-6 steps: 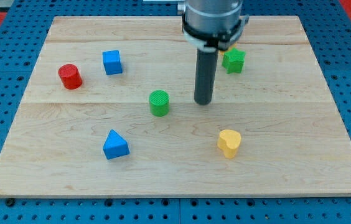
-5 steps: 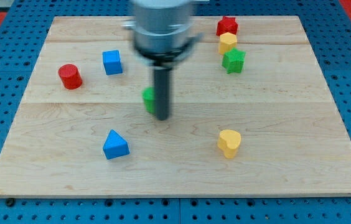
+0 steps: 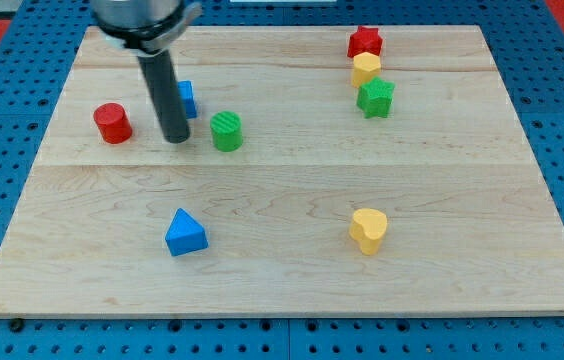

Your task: Move the green circle below the green star

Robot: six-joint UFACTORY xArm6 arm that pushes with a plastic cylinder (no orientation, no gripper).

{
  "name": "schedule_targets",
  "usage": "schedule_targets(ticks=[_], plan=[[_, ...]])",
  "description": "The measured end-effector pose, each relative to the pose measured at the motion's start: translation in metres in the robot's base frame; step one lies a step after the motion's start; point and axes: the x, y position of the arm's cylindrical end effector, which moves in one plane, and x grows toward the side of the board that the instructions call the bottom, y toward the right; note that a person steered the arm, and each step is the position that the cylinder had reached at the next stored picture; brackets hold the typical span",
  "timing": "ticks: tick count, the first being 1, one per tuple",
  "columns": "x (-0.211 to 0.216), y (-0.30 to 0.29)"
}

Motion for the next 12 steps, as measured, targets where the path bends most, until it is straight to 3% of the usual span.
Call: schedule_targets(ticks=[3, 4, 6, 7, 9, 10, 12], plan=[[0.003, 0.132], [0.042, 0.100], [0.003, 0.136], [0.001, 0.185], [0.042, 0.155], [0.044, 0.192], [0.044, 0.208]])
